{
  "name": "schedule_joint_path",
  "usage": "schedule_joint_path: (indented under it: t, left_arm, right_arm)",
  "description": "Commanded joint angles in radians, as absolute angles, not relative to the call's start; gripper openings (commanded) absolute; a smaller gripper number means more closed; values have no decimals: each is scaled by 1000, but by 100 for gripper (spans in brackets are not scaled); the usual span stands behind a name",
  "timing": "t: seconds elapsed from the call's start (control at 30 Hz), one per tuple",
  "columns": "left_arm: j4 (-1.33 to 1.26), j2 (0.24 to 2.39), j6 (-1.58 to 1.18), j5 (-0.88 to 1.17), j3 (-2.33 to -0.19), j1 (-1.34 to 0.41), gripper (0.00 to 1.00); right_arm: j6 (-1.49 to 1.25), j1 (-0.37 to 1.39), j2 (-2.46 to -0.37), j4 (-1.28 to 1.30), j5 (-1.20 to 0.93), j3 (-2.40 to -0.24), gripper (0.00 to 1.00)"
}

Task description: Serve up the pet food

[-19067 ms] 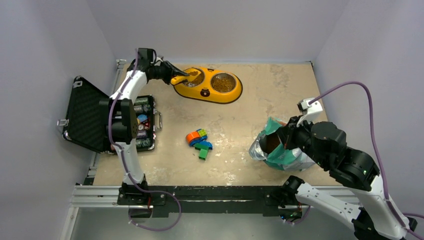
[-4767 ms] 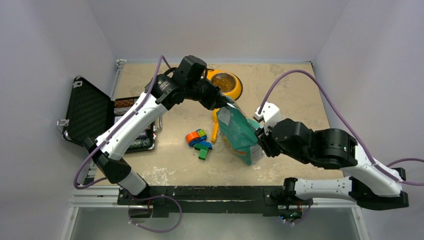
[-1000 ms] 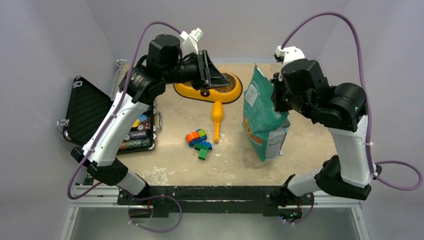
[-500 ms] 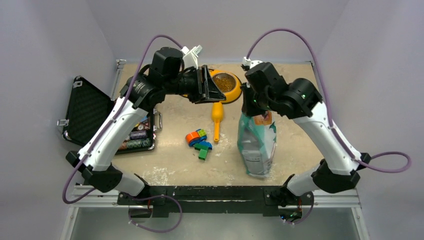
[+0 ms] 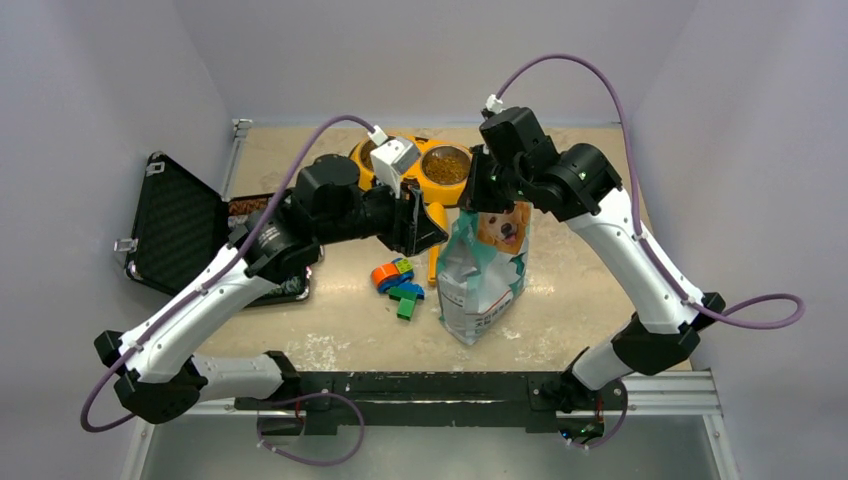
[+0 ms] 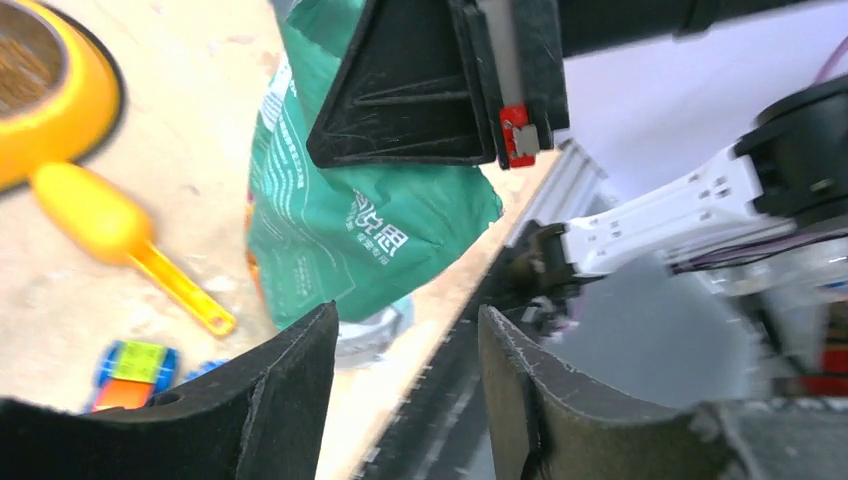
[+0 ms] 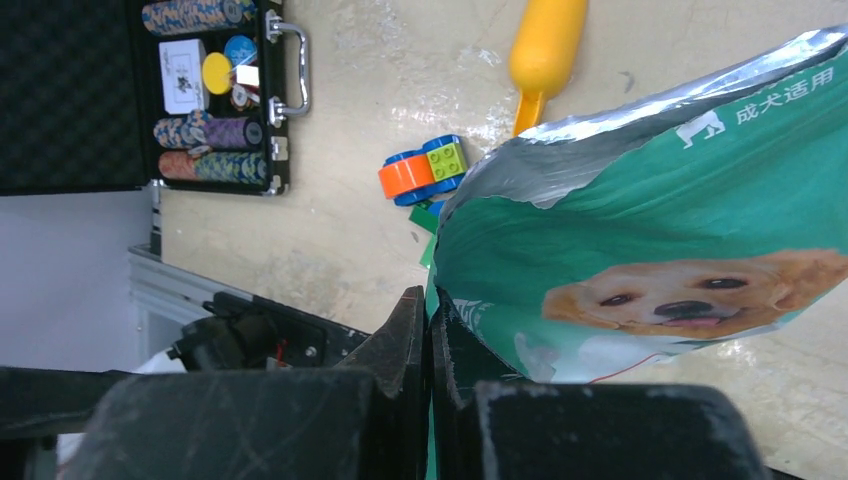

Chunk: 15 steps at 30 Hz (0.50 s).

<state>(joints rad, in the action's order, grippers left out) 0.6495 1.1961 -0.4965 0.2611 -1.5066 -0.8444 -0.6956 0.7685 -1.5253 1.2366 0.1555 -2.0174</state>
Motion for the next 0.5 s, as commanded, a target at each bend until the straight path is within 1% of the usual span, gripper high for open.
schedule_joint_path:
  t: [0.0, 0.03, 0.1, 0.17, 0.27, 0.4, 0.47]
  left_arm:
    - [532, 1191, -192, 103, -1482, -905, 59]
    - [503, 1195, -159, 110, -1476, -910, 60]
    - [443, 1206, -99, 141, -1462, -922, 70]
    - [405, 1220, -68, 169, -1464, -933, 72]
    - [391, 1248, -49, 203, -1478, -945, 70]
    - [375, 1286, -53, 243, -1508, -961, 64]
    - [382, 1305, -42, 248, -1521, -966, 58]
  right_arm:
    - [-797, 745, -1471, 994, 65, -2044, 0]
    - [-803, 744, -1470, 997, 63, -2043, 0]
    - [-822, 742, -1469, 1008, 65, -2043, 0]
    - [-833, 742, -1472, 1019, 70, -2046, 0]
    - [-849, 742, -1471, 1038, 79, -2052, 0]
    - [-878, 742, -1462, 1069, 129, -2055, 0]
    - [-875, 742, -1454, 1063, 141, -2053, 0]
